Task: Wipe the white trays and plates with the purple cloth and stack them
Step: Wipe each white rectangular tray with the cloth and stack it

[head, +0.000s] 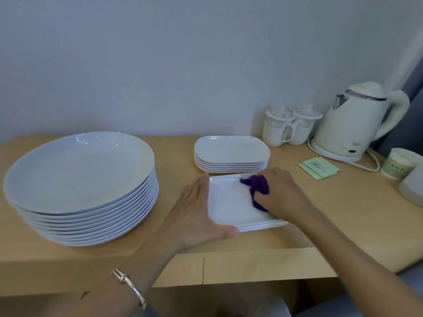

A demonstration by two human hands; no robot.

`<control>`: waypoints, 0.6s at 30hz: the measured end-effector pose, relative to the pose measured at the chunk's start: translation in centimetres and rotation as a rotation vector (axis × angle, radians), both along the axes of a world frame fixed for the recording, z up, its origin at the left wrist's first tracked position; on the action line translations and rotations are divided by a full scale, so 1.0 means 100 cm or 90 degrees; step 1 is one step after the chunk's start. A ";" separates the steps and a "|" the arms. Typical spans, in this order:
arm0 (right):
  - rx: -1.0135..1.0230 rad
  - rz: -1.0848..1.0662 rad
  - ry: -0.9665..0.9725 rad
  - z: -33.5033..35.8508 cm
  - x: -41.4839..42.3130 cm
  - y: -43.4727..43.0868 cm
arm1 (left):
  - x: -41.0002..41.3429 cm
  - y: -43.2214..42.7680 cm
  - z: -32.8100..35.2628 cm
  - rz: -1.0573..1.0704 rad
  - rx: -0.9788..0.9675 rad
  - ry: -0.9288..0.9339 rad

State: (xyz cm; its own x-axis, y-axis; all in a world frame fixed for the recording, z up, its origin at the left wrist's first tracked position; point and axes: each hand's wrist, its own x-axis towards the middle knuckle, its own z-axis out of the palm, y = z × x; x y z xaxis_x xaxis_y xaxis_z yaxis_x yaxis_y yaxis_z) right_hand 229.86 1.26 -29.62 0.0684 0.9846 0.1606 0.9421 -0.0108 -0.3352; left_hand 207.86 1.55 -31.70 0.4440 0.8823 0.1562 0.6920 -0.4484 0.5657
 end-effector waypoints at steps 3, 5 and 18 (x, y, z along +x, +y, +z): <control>0.029 -0.029 0.036 -0.013 -0.054 0.017 | 0.003 0.000 0.000 -0.026 0.010 -0.037; 0.031 0.079 0.063 -0.018 -0.083 0.020 | 0.002 0.000 -0.001 -0.023 0.000 -0.064; -0.045 0.059 0.015 0.010 0.018 -0.008 | -0.003 0.000 0.004 -0.014 -0.015 -0.017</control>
State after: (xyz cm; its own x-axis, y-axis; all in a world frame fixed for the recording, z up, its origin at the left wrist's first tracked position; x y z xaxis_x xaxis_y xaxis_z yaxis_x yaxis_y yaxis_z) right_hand 231.64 0.46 -28.59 -0.0199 0.9957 0.0901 0.9318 0.0512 -0.3593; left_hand 207.60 1.59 -31.34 0.4598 0.8756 0.1479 0.6659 -0.4502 0.5949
